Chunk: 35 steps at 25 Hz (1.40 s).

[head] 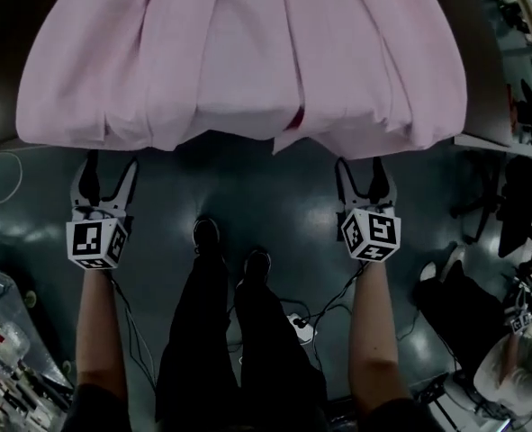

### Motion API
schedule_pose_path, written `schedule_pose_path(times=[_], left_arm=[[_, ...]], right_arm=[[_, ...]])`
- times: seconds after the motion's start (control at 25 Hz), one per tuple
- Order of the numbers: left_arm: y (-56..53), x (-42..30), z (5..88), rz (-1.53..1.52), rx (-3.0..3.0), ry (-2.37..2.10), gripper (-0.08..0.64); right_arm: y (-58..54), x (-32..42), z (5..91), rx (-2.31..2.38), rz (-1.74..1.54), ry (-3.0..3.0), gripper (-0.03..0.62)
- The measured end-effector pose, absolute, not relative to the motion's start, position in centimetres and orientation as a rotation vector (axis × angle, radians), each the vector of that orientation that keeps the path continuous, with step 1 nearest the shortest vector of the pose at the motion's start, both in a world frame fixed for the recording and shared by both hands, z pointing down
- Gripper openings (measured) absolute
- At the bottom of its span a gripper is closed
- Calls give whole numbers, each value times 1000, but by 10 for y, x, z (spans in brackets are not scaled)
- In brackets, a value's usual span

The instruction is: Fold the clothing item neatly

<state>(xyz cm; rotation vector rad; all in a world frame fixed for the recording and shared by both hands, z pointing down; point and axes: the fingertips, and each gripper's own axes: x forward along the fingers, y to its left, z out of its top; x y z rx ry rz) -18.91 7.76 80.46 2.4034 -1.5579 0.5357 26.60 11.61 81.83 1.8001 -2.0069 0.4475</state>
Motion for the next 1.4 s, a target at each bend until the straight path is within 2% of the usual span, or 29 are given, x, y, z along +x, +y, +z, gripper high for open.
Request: schedule_pose_path(times=[0.32,0.36,0.4,0.44,0.48,0.8,1.12,1.4], left_arm=[[30,-142,802,467,2593,-1493,346],[31,-138,801,475,2590,-1491,277],[33,-135,801,481,2579,-1501,139],[38,-133,800,483,2566,-1508,31],[44,-131,800,482,2552,-1501,23],[126,-112,754,449,2518,-1422,22],[212,-107,641,337,2486,-1381,23],[206,-111,541,228,2561,-1367,23]], right_arm=[[67,250,824,1718,322,-2202,317],[67,247,822,1720,304,-2198,285],[68,245,819,1726,277,-2181,181],[72,243,816,1730,251,-2161,67],[77,239,814,1727,237,-2149,5],[143,194,762,1641,268,-2199,5],[212,165,654,1637,318,-2284,5],[217,144,564,1630,271,-2299,5]])
